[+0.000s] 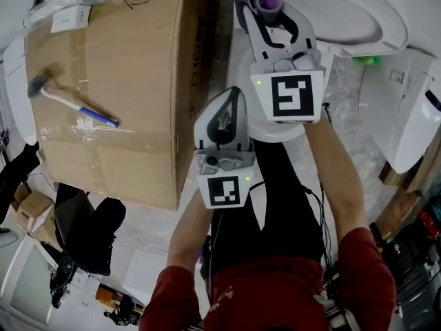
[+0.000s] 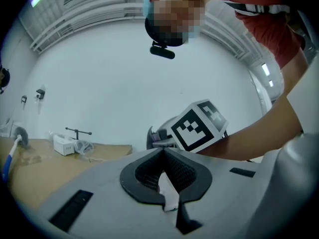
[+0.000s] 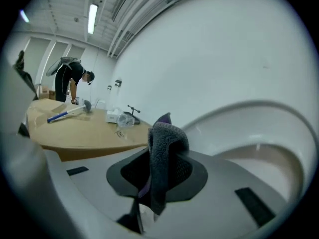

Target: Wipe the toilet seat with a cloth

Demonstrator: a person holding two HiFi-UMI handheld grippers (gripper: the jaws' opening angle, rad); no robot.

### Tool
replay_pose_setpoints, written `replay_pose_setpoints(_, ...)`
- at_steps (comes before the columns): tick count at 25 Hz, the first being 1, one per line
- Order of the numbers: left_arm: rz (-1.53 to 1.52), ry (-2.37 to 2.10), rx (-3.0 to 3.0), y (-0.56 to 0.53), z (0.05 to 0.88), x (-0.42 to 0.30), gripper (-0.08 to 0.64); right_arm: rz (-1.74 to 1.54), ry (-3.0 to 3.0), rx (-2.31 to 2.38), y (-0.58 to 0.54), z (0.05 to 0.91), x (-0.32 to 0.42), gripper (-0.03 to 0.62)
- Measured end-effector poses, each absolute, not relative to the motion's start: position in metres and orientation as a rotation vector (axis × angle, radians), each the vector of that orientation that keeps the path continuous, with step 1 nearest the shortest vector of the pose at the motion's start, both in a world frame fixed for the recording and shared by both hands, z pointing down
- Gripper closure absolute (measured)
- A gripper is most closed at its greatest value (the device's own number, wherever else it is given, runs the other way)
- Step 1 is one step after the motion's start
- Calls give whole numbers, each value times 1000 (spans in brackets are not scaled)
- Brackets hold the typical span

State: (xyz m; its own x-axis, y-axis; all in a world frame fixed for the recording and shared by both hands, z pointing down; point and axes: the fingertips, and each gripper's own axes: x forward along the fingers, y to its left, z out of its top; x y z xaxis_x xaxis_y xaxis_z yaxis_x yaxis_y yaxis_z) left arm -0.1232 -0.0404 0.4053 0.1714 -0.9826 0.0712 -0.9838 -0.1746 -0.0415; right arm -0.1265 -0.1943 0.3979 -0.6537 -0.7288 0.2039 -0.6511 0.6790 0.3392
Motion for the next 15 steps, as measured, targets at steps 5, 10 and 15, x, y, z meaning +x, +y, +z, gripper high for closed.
replay_pose_setpoints(5, 111, -1984, 2406, -46, 392, -111, 546, -398, -2564, 1121, -199, 351, -114, 526)
replay_pose_setpoints(10, 122, -1935, 2418, -51, 393, -91, 546, -413, -2563, 1195, -207, 325, -74, 526)
replay_pose_setpoints(15, 137, -1886, 2451, -63, 398, -69, 546, -325, -2551, 1469, -213, 308, 7, 526)
